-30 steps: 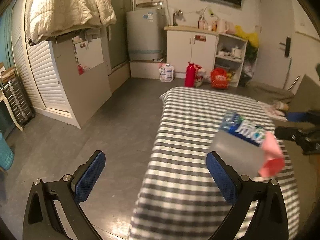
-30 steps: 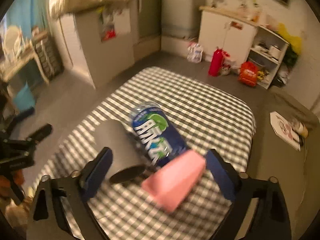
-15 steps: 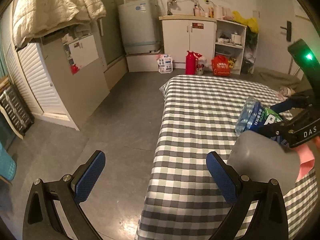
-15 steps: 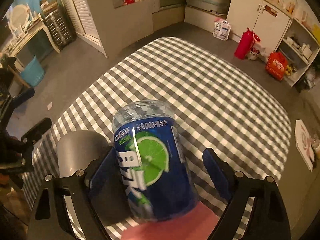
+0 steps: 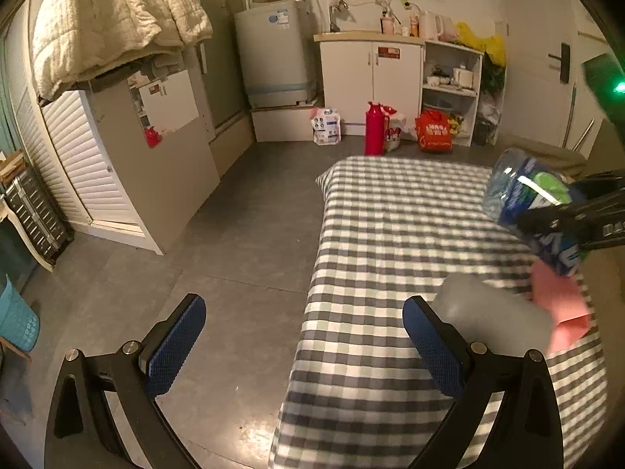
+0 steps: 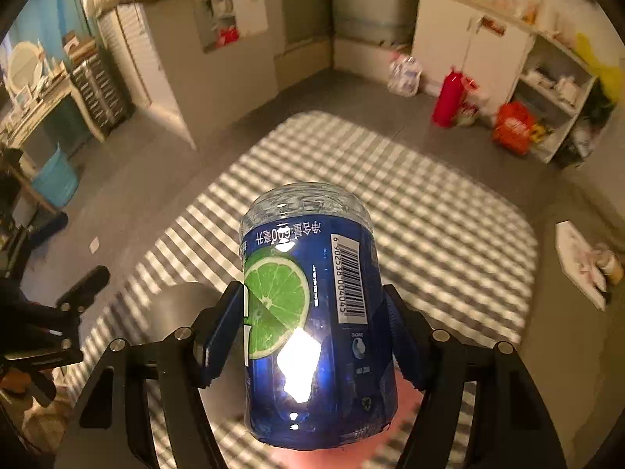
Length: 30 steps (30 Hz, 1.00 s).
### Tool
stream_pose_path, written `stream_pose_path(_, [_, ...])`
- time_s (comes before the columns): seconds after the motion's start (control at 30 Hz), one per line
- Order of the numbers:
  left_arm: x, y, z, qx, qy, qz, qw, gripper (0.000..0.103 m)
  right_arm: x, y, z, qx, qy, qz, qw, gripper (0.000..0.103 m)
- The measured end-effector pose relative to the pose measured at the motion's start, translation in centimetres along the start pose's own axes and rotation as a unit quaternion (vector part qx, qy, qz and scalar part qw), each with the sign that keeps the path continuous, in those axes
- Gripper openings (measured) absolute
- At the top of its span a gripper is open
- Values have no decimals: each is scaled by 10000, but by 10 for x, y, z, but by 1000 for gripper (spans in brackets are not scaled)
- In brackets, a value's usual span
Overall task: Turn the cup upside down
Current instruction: 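Close the right tool around the blue-labelled bottle and lift it, then grasp the bottle with the left tool while the right tool opens and releases it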
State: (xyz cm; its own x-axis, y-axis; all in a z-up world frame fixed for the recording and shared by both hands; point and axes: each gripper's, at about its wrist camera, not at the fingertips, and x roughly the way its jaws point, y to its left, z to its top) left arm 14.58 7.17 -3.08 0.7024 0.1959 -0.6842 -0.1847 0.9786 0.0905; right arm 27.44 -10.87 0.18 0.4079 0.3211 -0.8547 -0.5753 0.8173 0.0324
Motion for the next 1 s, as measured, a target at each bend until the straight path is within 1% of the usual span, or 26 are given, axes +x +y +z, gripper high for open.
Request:
stream_pose_path(0.1, [-28, 1, 6, -72, -99, -55, 9999, 103, -50, 10, -8, 96, -202, -254, 9994, 69])
stream_pose_path(0.2, [-55, 1, 8, -34, -160, -58, 9998, 103, -89, 24, -29, 360, -276, -208, 9988, 69])
stream_pose_path(0.27, [-73, 3, 6, -32, -235, -59, 9997, 103, -107, 38, -54, 653, -255, -241, 9973, 69])
stream_pose_path(0.33, [-88, 6, -1, -57, -264, -121, 9996, 103, -118, 52, -80, 1000, -260, -281, 9943, 69])
stream_pose_path(0.4, [-97, 8, -9, -23, -285, -171, 9994, 103, -120, 63, -100, 1273, -217, -341, 9910, 69])
stream_pose_path(0.47, [-104, 11, -22, 37, -324, -164, 9993, 103, -115, 83, -125, 1403, -186, -494, 9887, 69])
stream_pose_path(0.53, [-105, 14, -35, 33, -267, -162, 9995, 103, -108, 96, -145, 1629, -154, -536, 9851, 69])
stream_pose_path(0.57, [-104, 17, -45, 15, -164, -164, 9997, 103, -97, 102, -156, 1822, -71, -552, 9817, 69])
stream_pose_path(0.63, [-102, 20, -56, 8, -81, -164, 9998, 103, -81, 106, -168, 2118, 51, -527, 9759, 69])
stream_pose_path(0.7, [-101, 21, -68, 81, -106, -163, 9998, 103, -68, 111, -181, 2266, 141, -485, 9727, 69])
stream_pose_path(0.77, [-99, 23, -76, 202, -115, -144, 9996, 103, -53, 115, -186, 2287, 253, -464, 9721, 69])
stream_pose_path(0.83, [-92, 23, -84, 286, -26, -162, 9995, 103, -45, 115, -191, 2276, 300, -581, 9716, 69])
stream_pose_path(0.93, [-87, 20, -96, 289, 19, -190, 9994, 103, -37, 113, -193, 2252, 245, -630, 9720, 69])
stream_pose_path(1.0, [-83, 17, -98, 241, 71, -230, 9994, 103, -36, 115, -194, 2155, 114, -672, 9741, 70])
